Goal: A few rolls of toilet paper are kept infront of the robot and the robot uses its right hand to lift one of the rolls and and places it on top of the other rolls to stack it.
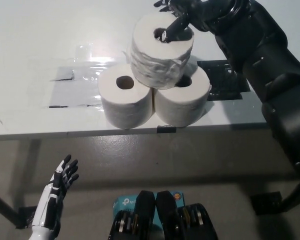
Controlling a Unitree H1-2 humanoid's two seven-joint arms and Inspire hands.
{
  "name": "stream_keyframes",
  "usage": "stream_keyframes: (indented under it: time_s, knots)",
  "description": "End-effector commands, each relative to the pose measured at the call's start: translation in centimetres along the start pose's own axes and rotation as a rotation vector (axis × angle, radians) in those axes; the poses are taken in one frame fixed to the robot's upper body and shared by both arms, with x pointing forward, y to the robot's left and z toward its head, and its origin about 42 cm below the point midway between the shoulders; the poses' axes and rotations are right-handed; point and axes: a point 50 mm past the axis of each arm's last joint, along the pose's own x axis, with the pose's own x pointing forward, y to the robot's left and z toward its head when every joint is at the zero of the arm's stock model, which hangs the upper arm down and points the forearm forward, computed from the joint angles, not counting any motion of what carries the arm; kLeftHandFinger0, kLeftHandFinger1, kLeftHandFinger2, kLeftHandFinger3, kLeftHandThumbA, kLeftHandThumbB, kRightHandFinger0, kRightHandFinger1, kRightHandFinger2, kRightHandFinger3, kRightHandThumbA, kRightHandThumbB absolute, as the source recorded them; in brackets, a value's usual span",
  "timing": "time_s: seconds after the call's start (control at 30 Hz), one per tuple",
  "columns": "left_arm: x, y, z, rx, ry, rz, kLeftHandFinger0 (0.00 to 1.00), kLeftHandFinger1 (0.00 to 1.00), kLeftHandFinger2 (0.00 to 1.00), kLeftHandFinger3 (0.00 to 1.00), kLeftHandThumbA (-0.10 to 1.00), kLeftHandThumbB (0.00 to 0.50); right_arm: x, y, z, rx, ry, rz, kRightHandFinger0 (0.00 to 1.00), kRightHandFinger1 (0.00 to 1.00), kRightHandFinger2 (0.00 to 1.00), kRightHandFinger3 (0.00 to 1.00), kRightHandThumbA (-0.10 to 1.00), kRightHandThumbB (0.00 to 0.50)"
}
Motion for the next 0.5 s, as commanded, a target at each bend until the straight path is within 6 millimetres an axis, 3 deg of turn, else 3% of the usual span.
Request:
stream_keyframes:
  time_s: [0.0, 0.03, 0.13, 0.2, 0.27, 0.37, 0.47]
  knots:
    - [0.6, 0.3, 1.0, 0.024, -0.05, -0.018, 1.0, 1.0, 1.0, 1.0, 1.0, 0.106, -2.7, -3.9, 7.1, -0.08, -0.099, -0.004, 1.0, 1.0, 1.0, 1.0, 0.97, 0.464]
    - [0.6, 0.2, 1.0, 0.022, -0.05, -0.019, 1.0, 1.0, 1.0, 1.0, 1.0, 0.1, -3.0, -4.2, 7.7, -0.06, -0.11, -0.012, 1.0, 1.0, 1.0, 1.0, 0.91, 0.47]
    - [0.6, 0.1, 0.8, -0.002, -0.061, -0.025, 1.0, 1.0, 1.0, 1.0, 1.0, 0.086, -3.9, -5.0, 9.3, -0.089, -0.127, 0.024, 1.0, 1.0, 1.0, 1.0, 0.93, 0.437]
    - [0.6, 0.1, 0.7, -0.015, -0.066, -0.032, 1.0, 1.0, 1.0, 1.0, 1.0, 0.073, -4.6, -5.6, 10.7, -0.093, -0.131, 0.031, 1.0, 1.0, 1.0, 1.0, 0.92, 0.485]
    - [0.7, 0.0, 0.5, -0.011, -0.06, -0.035, 1.0, 1.0, 1.0, 1.0, 1.0, 0.088, -5.4, -6.2, 12.0, -0.106, -0.151, 0.033, 1.0, 1.0, 1.0, 1.0, 0.95, 0.5]
    - [0.6, -0.2, 0.4, -0.017, -0.06, -0.038, 1.0, 1.0, 1.0, 1.0, 1.0, 0.083, -6.1, -7.0, 12.9, -0.081, -0.254, 0.045, 1.0, 1.0, 1.0, 1.0, 0.95, 0.418]
    - [0.5, -0.5, 0.4, -0.024, -0.06, -0.037, 1.0, 1.0, 1.0, 1.0, 1.0, 0.074, -7.5, -8.8, 14.1, -0.03, -0.269, -0.007, 1.0, 1.0, 1.0, 1.0, 0.96, 0.446]
